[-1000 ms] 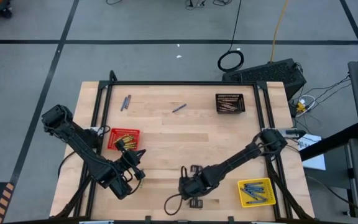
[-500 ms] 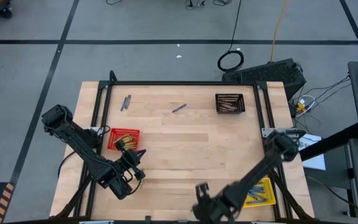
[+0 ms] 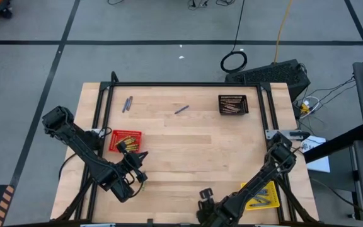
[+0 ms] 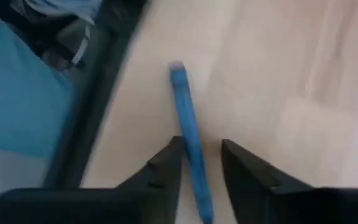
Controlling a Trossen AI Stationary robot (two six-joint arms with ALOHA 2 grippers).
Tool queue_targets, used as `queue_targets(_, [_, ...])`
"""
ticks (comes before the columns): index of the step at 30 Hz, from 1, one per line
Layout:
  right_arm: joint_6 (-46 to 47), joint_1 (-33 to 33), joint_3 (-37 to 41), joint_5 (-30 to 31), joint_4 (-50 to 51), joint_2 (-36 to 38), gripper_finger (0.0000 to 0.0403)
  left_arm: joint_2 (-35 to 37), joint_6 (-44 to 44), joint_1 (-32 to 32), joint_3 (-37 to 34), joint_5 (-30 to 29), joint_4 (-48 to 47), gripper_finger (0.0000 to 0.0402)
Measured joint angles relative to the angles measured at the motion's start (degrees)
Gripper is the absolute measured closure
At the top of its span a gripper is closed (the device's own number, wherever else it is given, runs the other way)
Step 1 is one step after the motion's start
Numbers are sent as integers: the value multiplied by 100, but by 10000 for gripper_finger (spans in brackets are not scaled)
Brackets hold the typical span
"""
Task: Sort crayons
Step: Put the blue crayon into the yellow bin
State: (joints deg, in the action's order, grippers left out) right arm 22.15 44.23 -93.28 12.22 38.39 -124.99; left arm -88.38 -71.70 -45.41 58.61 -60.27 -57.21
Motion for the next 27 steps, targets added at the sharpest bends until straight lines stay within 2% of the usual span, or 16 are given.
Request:
queue_targets(5, [568,4,-1,135,949,4,385,0,1,0,0,0,15,398])
queue_targets(10, [1216,38,61,362,1767,377,396,0,4,0,0,0,18,398])
queue_targets(13, [1861,160,39,406,2180,972,399,0,2,0,0,0,18,398])
queue_targets(17, [2716,515,29,-263,3013,1652,400,0,2,0,0,0,24,398])
queue_targets(22, [3856,1062,70,-1058,4303,2067,401,0,2,0,0,-1,48,398])
queue_targets(24, [4027,1282,262,-1474,4404,2087,401,0,4,0,0,-2,84,398])
queue_targets(27, [4237,1537,752,-1754,4291,2108,400,0,4,0,0,-2,98,398])
